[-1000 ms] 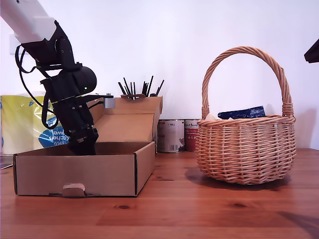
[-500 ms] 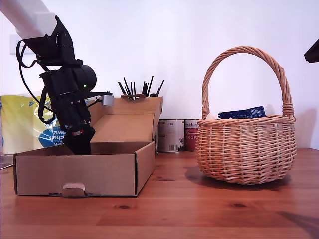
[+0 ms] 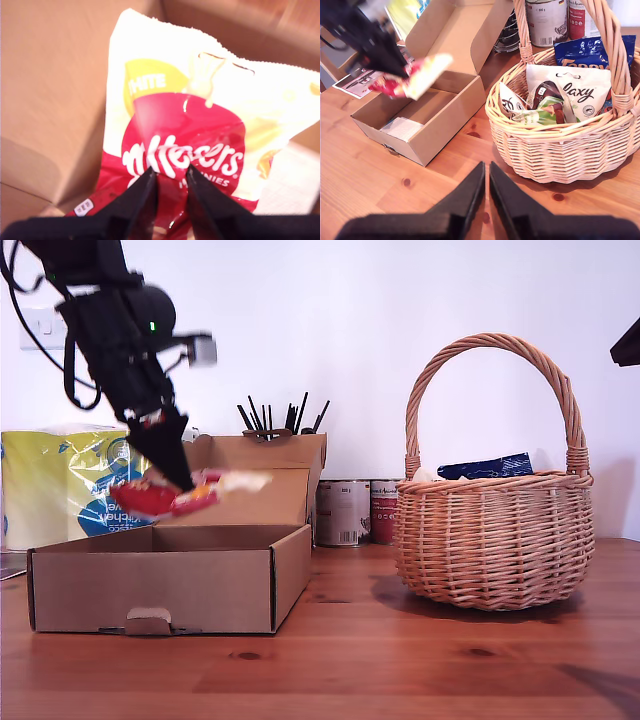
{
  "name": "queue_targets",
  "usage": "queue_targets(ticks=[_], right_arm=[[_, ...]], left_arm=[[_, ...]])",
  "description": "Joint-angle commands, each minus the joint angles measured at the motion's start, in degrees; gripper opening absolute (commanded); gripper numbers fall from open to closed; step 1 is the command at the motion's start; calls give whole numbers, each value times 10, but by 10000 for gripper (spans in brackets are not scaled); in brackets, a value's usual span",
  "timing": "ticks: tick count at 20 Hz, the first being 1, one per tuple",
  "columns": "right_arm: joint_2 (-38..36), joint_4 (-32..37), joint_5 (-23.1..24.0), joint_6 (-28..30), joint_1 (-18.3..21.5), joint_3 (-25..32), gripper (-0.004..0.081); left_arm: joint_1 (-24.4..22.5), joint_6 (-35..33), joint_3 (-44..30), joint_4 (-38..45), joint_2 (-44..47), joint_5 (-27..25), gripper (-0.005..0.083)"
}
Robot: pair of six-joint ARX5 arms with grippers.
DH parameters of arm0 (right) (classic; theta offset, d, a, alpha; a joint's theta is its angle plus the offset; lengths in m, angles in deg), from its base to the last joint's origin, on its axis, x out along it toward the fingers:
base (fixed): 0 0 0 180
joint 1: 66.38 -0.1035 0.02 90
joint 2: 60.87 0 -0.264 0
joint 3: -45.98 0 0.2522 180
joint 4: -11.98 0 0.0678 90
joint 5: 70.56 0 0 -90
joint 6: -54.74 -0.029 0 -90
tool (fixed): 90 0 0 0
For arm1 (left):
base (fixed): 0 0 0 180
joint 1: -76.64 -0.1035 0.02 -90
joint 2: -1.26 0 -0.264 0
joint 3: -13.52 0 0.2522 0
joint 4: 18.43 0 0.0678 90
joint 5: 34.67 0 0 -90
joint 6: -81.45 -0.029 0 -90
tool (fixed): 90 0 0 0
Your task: Move the bags of Easter eggs from the cardboard box on the left into the woven basket on the right side.
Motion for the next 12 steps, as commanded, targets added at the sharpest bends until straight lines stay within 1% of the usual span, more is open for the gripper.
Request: queue_targets(ticks=[1, 4, 6, 9, 12], right_arm=[[0, 4, 0, 0, -2, -9, -12], [0, 4, 0, 0, -2, -9, -12], [0, 4, 0, 0, -2, -9, -12], [0, 4, 0, 0, -2, -9, -12], [0, 4, 0, 0, -2, -9, -12]], left_arm=[[5, 21, 2, -2, 10, 51, -24], [28, 42, 2, 9, 26, 129, -24], [54, 54, 2, 31, 28, 162, -24], [107, 85, 2, 85, 27, 173, -24], [157, 123, 2, 164, 26, 173, -24]])
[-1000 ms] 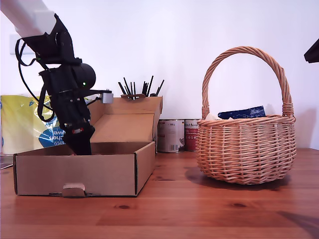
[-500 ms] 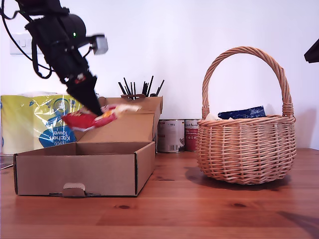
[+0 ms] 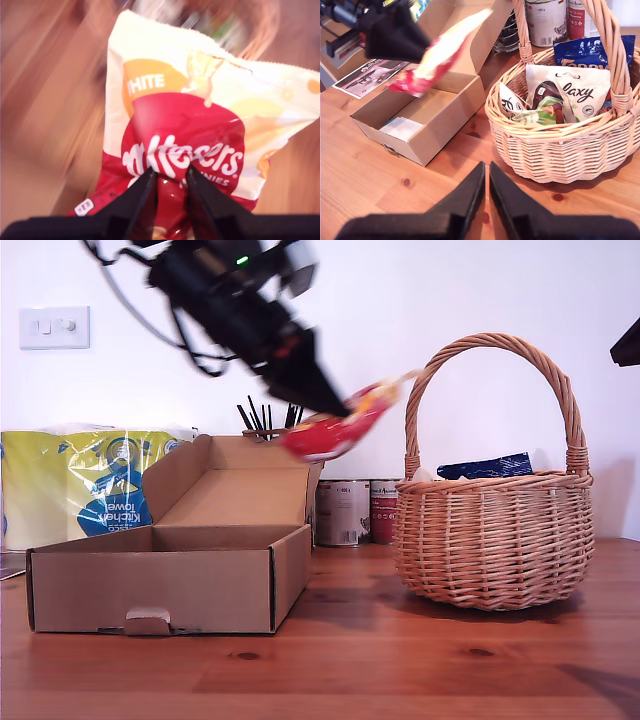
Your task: Move the bags of Easter eggs from the cardboard box on the left into the woven basket on the right side.
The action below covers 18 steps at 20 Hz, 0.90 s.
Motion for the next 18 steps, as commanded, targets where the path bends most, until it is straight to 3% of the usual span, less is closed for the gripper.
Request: queue_targets(ticks=[1, 5, 12, 18], right_arm=[[0, 4, 0, 0, -2, -9, -12], [0, 4, 0, 0, -2, -9, -12], [0, 4, 0, -1, -3, -9, -12], [0, 4, 0, 0, -2, -9, -12]], left_arm=[[18, 19, 2, 47, 8, 3, -24], [57, 39, 2, 126, -7, -6, -24], [63, 16, 2, 246, -29, -4, -24], [66, -83, 2, 208, -68, 0, -24]])
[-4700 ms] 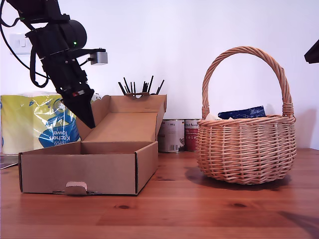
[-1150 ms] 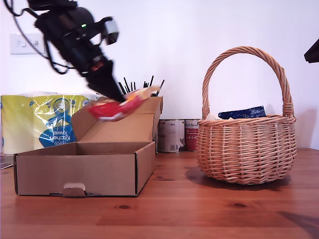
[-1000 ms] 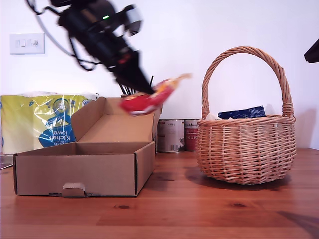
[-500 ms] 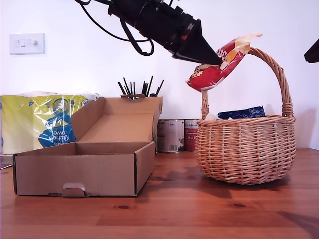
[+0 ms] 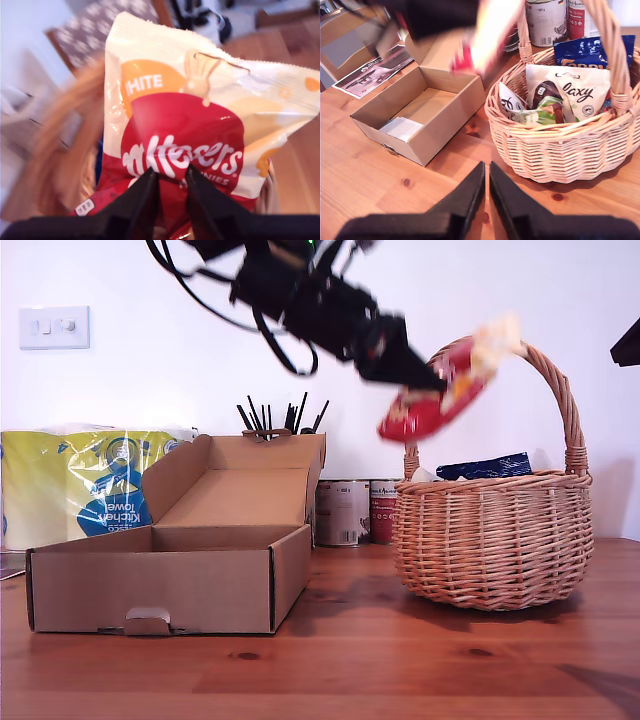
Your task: Move the bags of Easter eggs from the cardboard box on the left into the woven basket on the right side.
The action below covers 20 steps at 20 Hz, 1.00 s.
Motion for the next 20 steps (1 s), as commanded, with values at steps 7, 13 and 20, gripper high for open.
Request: queue_targets(ticks=[7, 13, 20], right_arm=[[0, 4, 0, 0, -3, -9, -12], [0, 4, 0, 0, -3, -9, -12], [0, 4, 0, 0, -2, -9, -12]], left_arm=[[22, -47, 1, 66, -58, -49, -24], [35, -27, 1, 127, -72, -50, -24], [41, -23, 1, 191, -127, -66, -24]])
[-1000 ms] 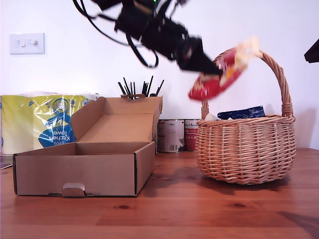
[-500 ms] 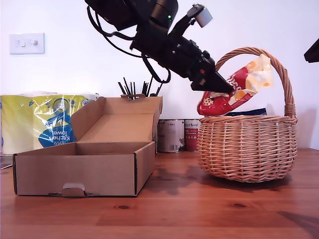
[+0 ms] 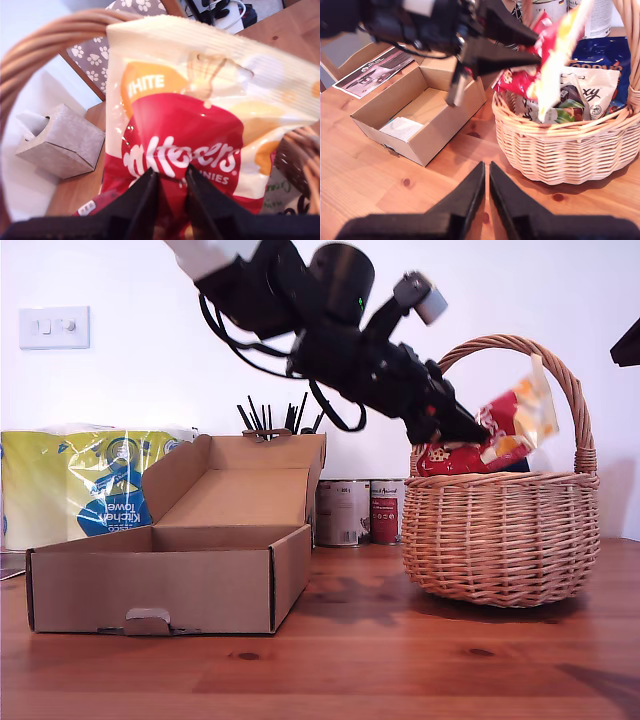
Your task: Move the bags of Easter eggs from the cardboard box on the left into the woven basket on the right side.
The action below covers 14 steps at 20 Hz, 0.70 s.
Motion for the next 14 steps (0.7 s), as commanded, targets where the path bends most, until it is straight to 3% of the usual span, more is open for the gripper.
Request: queue_targets(ticks=[1, 10, 13, 14], right_arm=[[0, 3, 0, 0, -2, -9, -12], [0, 3, 0, 0, -2, -9, -12], [0, 3, 0, 0, -2, -9, -12], [0, 3, 0, 0, -3, -9, -12]], left_arm=[[4, 7, 1, 3, -40, -2, -24], [4, 18, 1, -48, -49, -19, -12], [8, 18, 2, -48, -47, -70, 197], [9, 18, 2, -52, -44, -90, 230]])
